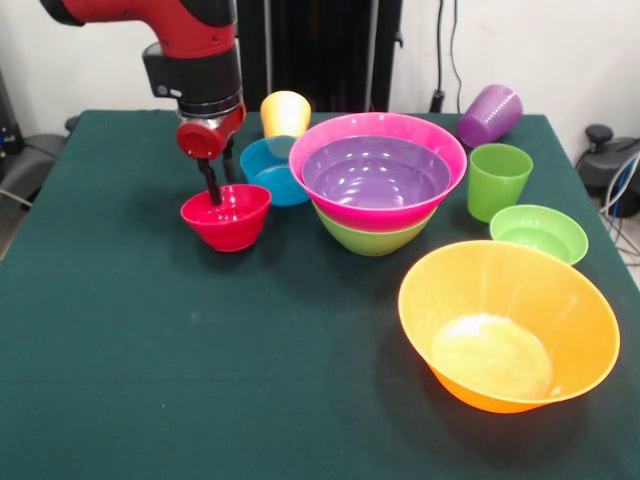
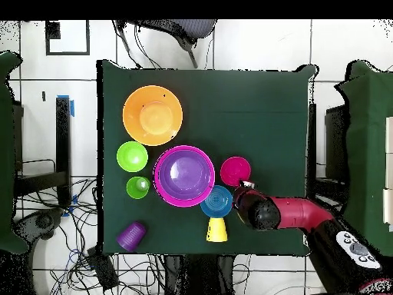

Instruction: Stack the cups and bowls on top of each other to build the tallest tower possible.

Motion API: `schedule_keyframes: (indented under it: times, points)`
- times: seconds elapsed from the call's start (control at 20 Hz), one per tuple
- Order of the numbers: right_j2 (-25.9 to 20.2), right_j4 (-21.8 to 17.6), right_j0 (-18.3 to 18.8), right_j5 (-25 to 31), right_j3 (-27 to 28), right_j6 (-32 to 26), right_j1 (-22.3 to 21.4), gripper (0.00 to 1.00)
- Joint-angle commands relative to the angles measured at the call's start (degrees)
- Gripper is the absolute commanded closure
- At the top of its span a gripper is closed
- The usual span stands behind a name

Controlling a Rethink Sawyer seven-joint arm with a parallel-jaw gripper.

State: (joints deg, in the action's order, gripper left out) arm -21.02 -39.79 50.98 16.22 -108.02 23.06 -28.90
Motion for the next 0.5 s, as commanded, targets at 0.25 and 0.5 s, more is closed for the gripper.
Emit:
schedule_keyframes:
  times: [0.25, 0.5]
  points:
    - [-12.2, -3.6, 5.1, 1.4, 0.1, -1.6, 3.9, 0.00]
    - [-11.8, -4.8, 4.3, 1.4, 0.8, -0.2, 4.7, 0.00]
